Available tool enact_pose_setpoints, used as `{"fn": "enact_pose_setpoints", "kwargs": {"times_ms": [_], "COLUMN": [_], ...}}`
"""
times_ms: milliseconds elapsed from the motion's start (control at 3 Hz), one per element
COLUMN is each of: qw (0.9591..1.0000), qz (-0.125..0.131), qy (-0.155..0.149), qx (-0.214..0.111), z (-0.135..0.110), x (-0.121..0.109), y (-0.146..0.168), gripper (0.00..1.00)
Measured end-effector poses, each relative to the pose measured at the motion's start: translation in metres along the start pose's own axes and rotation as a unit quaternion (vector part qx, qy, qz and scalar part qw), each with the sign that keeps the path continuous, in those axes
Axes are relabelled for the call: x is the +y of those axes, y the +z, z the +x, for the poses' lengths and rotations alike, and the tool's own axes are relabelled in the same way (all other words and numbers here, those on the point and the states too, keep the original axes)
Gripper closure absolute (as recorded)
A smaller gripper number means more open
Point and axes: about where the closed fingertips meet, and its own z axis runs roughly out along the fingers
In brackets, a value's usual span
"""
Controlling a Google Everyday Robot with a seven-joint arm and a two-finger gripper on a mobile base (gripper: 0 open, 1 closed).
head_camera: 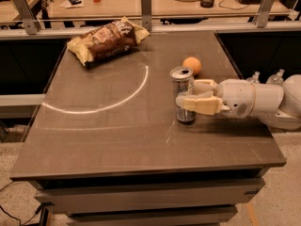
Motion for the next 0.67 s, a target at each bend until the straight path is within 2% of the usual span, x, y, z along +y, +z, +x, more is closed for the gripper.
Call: {"fn": "enact_pose_setpoints", "kwargs": {"times_ms": [667], "qw": [0.9994], "qz": [0.008], "qy": [0.011], "qx": [-0.031], "z": [0.0118], "x": [0.0008], "y": [-0.0047], "gripper": [1.0]}}
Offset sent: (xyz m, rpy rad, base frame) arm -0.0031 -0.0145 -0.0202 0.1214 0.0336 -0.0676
